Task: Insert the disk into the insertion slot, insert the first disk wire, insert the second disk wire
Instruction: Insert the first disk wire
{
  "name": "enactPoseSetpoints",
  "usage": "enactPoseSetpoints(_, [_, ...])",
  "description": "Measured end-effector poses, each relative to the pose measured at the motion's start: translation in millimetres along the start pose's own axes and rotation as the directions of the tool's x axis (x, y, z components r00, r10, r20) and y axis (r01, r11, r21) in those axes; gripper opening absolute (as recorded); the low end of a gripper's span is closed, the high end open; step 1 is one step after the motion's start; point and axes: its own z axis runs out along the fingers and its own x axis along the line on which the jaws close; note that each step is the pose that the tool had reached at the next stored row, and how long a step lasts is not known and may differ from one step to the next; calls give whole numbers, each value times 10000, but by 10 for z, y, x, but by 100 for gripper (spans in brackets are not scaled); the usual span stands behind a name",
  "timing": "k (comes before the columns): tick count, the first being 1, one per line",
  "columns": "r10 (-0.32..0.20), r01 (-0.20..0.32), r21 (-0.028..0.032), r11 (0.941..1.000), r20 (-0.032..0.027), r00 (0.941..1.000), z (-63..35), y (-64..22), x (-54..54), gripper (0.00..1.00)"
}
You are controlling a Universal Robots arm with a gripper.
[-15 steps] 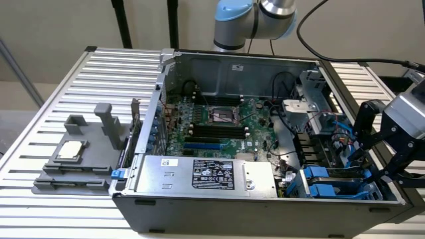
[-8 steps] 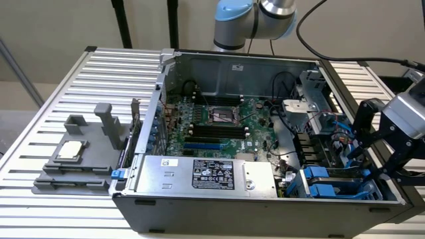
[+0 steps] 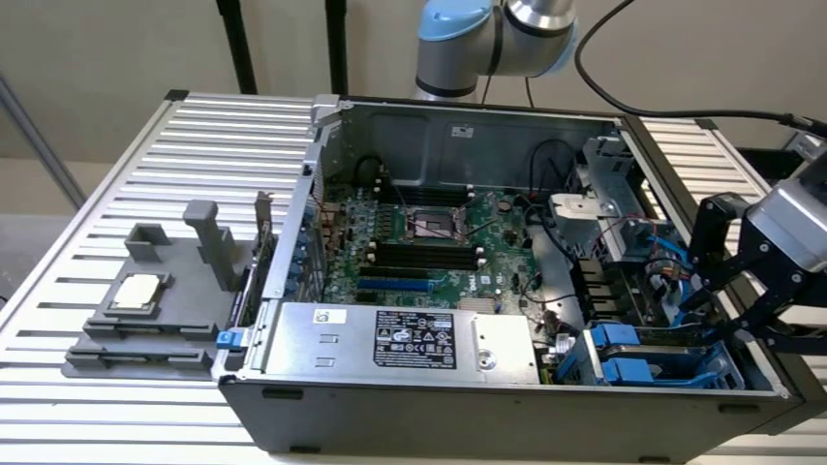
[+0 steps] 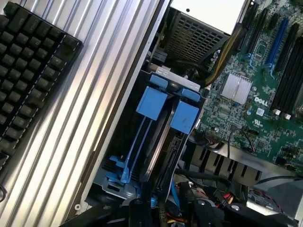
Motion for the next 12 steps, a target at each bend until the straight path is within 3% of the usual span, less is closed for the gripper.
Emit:
enactPoseSetpoints(9, [-493, 493, 26, 9988, 86, 9987, 2, -33, 13, 37])
enactPoseSetpoints(11, [-610, 610, 38, 9981, 92, 9981, 5, -35, 14, 35])
enactPoseSetpoints(12, [-666, 666, 41, 9978, 96, 9977, 7, -36, 15, 28])
